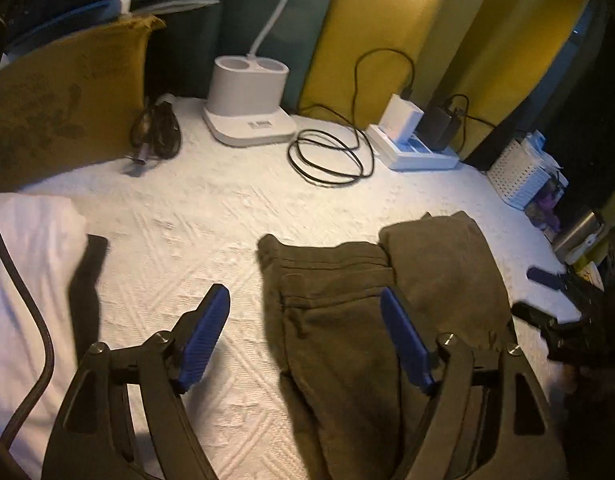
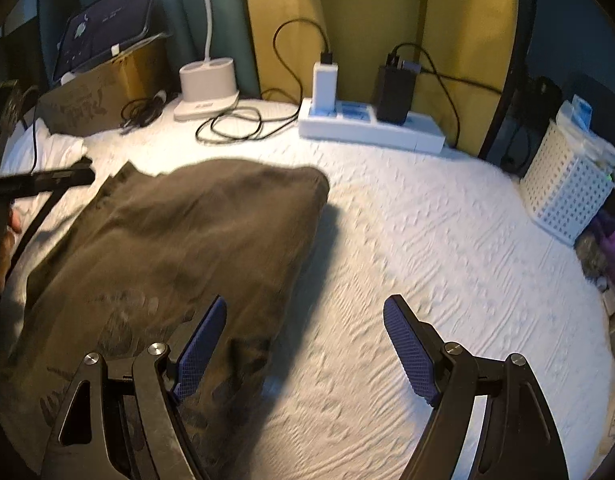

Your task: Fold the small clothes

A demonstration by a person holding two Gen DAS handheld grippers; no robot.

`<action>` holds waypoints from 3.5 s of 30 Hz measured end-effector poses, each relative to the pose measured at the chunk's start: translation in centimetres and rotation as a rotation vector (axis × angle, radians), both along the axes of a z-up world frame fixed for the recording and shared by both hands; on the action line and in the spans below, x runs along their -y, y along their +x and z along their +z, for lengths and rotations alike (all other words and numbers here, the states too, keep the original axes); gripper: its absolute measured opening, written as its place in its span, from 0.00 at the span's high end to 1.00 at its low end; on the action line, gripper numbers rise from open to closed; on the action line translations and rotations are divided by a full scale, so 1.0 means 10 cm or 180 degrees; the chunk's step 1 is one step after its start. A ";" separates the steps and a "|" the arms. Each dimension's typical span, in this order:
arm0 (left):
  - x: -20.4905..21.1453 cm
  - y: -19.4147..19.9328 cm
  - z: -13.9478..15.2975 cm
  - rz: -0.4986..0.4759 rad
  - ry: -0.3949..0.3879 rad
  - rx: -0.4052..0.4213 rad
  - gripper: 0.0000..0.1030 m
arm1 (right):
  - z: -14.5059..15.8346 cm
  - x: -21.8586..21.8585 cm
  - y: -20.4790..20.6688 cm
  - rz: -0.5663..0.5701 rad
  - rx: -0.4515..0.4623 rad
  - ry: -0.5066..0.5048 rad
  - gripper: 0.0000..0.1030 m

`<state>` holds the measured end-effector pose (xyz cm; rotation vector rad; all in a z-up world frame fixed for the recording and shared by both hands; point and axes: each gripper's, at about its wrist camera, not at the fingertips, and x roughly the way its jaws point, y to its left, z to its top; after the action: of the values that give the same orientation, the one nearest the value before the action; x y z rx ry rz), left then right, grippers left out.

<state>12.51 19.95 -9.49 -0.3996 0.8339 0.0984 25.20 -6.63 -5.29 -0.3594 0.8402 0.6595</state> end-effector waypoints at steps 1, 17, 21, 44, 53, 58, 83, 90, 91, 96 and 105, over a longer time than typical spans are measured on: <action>-0.01 0.03 -0.05 -0.0035 -0.0047 -0.0027 0.24 | 0.01 -0.01 0.03 -0.0004 0.0009 0.0013 0.21; 0.29 0.29 -0.20 -0.0544 -0.0278 -0.0114 0.09 | -0.19 -0.16 0.42 -0.0004 -0.0385 0.0293 0.21; 0.45 0.29 -0.21 -0.0666 0.0123 -0.0238 0.09 | -0.24 -0.24 0.44 0.0062 -0.0445 0.0329 0.21; 0.80 0.37 -0.11 -0.0934 0.0163 0.0023 0.72 | -0.16 -0.59 0.18 0.0589 -0.0392 0.0600 0.82; 0.92 0.10 0.33 -0.0907 0.0343 0.0399 0.72 | 0.28 -0.41 -0.12 0.0531 -0.0066 0.0716 0.82; 0.97 -0.08 0.53 -0.0872 0.0371 0.0566 0.72 | 0.53 -0.30 -0.34 0.0536 0.0081 0.0792 0.82; 1.27 -1.07 1.48 -0.0840 0.0785 0.1304 0.72 | 1.58 0.19 -1.52 0.0706 0.0925 0.1128 0.82; 1.24 -1.39 1.71 -0.0758 0.0953 0.1490 0.72 | 1.87 0.19 -1.93 0.0903 0.1208 0.1234 0.82; 1.21 -1.45 1.76 -0.0729 0.0978 0.1525 0.72 | 1.91 0.17 -1.98 0.0931 0.1238 0.1251 0.82; 1.10 -1.71 1.92 -0.0601 0.1091 0.1651 0.72 | 2.12 0.03 -2.24 0.1123 0.1403 0.1309 0.82; 0.86 -2.15 2.08 -0.0348 0.1310 0.1756 0.72 | 2.27 -0.31 -2.67 0.1489 0.1503 0.1407 0.82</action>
<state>-9.03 11.38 11.33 0.0156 0.2751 0.0517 -1.50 -3.53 17.42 -0.2912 0.1408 1.1158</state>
